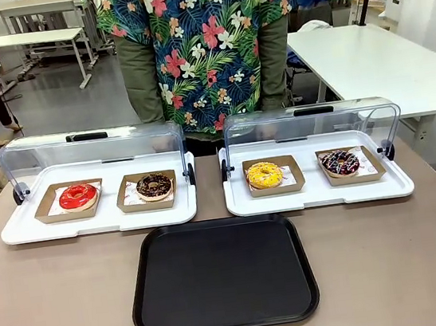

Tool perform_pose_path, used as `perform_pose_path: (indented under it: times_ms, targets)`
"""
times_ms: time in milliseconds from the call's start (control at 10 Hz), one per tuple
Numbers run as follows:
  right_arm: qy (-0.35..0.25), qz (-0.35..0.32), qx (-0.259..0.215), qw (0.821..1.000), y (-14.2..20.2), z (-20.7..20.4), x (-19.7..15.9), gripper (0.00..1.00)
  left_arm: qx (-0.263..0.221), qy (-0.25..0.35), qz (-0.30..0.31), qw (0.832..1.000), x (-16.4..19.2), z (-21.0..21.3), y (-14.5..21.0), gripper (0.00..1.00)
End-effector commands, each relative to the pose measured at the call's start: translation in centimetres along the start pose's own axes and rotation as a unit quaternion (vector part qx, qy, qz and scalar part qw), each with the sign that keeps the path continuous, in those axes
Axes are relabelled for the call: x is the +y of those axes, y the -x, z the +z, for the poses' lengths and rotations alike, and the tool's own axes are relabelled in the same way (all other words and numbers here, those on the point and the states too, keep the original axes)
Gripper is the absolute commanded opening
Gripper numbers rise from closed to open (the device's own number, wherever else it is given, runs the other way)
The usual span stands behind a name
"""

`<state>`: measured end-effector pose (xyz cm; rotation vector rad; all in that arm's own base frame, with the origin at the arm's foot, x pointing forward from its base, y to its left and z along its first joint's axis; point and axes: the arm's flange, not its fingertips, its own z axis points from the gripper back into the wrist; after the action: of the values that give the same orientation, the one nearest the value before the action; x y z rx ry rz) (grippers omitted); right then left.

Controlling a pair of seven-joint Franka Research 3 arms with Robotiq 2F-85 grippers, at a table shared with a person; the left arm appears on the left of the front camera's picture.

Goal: Move the second donut from the left to the tray.
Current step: Pick up the Paper togo box containing the Donut indicated by the person and place it on the Handle tray.

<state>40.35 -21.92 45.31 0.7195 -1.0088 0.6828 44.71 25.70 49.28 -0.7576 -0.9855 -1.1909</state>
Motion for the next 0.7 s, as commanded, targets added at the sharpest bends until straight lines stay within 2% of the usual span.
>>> perform_pose_path:
  times_ms: [0,600]
  targets:
    - [-0.001,-0.002,-0.003,1.000,-0.27,-0.01,0.08,1.00,0.006,-0.004,0.007,1.000,-0.58,-0.22,-0.23,1.00]
    - [-0.001,-0.002,-0.003,1.000,-0.27,-0.01,0.08,1.00,0.006,-0.004,0.007,1.000,-0.58,-0.22,-0.23,1.00]
